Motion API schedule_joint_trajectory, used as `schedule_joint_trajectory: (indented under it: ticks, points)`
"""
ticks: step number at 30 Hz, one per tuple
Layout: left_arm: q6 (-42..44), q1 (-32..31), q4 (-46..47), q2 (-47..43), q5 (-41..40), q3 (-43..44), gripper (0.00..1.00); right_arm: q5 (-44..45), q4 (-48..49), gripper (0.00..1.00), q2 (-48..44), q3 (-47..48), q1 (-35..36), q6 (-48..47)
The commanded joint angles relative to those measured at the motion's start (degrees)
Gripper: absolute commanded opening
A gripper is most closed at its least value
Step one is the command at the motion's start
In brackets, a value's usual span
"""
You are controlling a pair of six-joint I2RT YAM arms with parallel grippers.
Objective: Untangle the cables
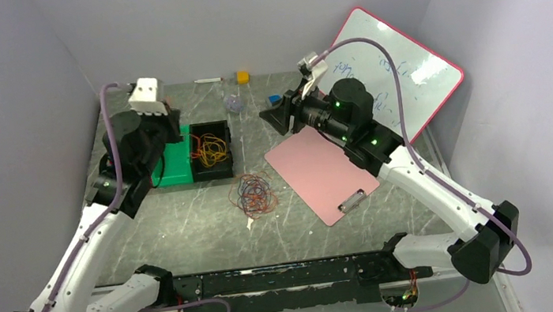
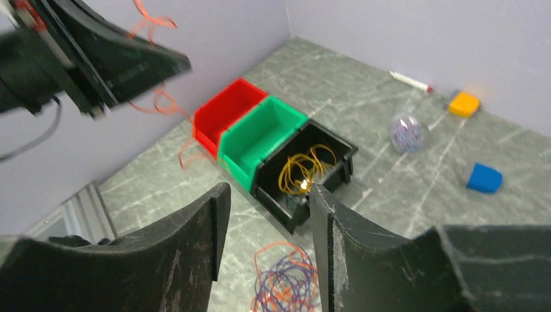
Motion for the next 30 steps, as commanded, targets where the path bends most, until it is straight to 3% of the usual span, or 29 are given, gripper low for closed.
schedule_joint_trajectory:
  ticks: [1,11,30]
  points:
    - [-0.6,7.8,-7.4,0.3,0.2,2.8,0.07,3.6,-1.1,0.52,-2.0,-3.4,0.2,-1.1]
    - [3.0,19.7,-3.0,5.5,1.0,1.5,0.07,2.4,-2.3,0.52,-3.5,-8.8,0.1,-1.2]
    - [5.0,26.9,11.6,19.4,3.4,-0.2,0.07,-0.2,-2.4,0.53,-5.4,-13.2,0.1,-0.1]
